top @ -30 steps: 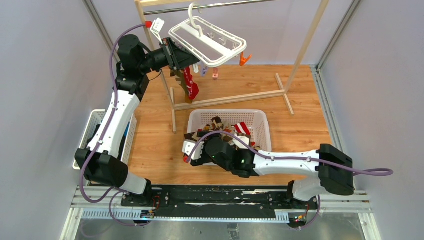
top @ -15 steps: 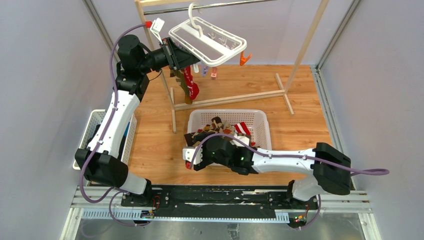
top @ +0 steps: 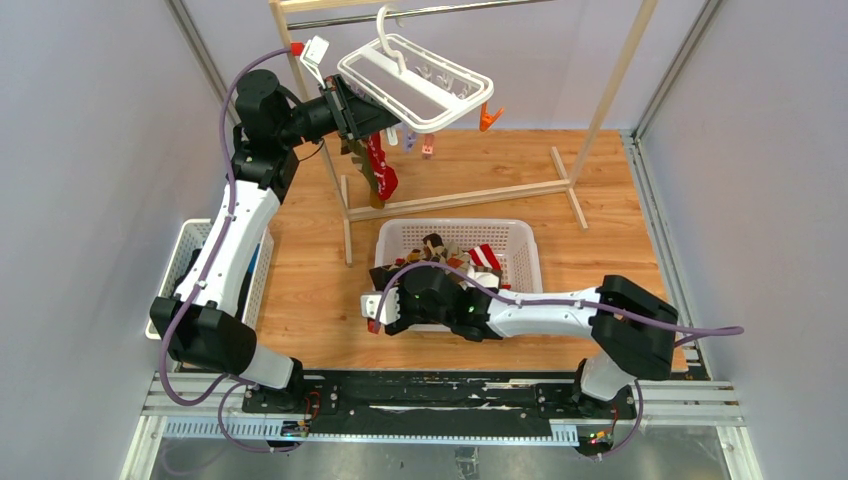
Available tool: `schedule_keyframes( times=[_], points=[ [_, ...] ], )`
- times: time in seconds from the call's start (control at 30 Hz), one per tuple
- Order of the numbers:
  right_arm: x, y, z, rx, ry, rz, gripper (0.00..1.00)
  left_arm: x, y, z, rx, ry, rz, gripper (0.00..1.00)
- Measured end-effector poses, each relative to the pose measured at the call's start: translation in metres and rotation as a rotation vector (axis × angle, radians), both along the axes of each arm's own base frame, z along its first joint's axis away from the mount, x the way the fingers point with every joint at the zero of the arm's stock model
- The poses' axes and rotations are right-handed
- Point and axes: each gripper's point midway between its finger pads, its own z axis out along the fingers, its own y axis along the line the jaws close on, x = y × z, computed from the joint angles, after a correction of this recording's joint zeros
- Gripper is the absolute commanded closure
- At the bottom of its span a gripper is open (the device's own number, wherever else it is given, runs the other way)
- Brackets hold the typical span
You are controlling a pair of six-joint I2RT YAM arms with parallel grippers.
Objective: Clip the socks to the hanger
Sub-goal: Pick up the sock from the bin.
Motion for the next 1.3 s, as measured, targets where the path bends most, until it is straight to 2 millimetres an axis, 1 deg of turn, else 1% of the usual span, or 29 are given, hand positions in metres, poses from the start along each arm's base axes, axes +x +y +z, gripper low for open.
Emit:
schedule_keyframes(
  times=[0.13, 0.3, 0.33, 0.5, 0.57, 0.7, 0.77, 0.8, 0.9, 1.1, 1.13, 1.2, 1.3],
  points=[
    [0.004, 0.007, -0.003, 0.015, -0.016, 0.006, 0.38, 0.0, 0.0, 0.0, -0.001, 0.0, 0.0, 1.0],
    [0.014, 0.017, -0.005, 0.048, -0.06, -0.013, 0.44, 0.0, 0.0, 0.001, -0.002, 0.0, -0.001, 1.0],
    [0.016, 0.019, -0.004, 0.058, -0.074, -0.021, 0.45, 0.0, 0.0, 0.001, -0.002, 0.0, -0.001, 1.0],
    [0.031, 0.023, 0.01, 0.124, -0.167, -0.068, 0.63, 0.0, 0.0, 0.001, -0.002, 0.0, -0.001, 1.0],
    [0.035, 0.023, 0.015, 0.15, -0.205, -0.087, 0.66, 0.0, 0.0, 0.0, -0.002, 0.0, -0.001, 1.0],
    [0.044, 0.022, 0.02, 0.177, -0.258, -0.124, 0.66, 0.0, 0.0, 0.0, -0.002, 0.0, -0.001, 1.0],
    [0.047, 0.022, 0.021, 0.182, -0.275, -0.137, 0.63, 0.0, 0.0, 0.0, -0.002, 0.0, 0.0, 1.0],
    [0.048, 0.022, 0.021, 0.184, -0.283, -0.144, 0.59, 0.0, 0.0, 0.001, -0.002, 0.001, 0.0, 1.0],
    [0.051, 0.021, 0.016, 0.17, -0.299, -0.156, 0.53, 0.0, 0.001, 0.001, -0.002, 0.001, 0.0, 1.0],
    [0.056, 0.017, 0.002, 0.119, -0.32, -0.179, 0.5, 0.0, 0.001, 0.001, -0.002, 0.002, 0.0, 1.0],
    [0.057, 0.015, -0.001, 0.108, -0.326, -0.186, 0.51, 0.0, 0.001, 0.001, -0.003, 0.002, 0.0, 1.0],
    [0.06, 0.012, -0.004, 0.091, -0.342, -0.205, 0.56, 0.0, 0.001, 0.001, -0.003, 0.003, -0.001, 1.0],
    [0.068, 0.012, -0.007, 0.074, -0.388, -0.24, 0.72, 0.0, 0.001, 0.001, -0.003, 0.002, -0.003, 1.0]
  ],
)
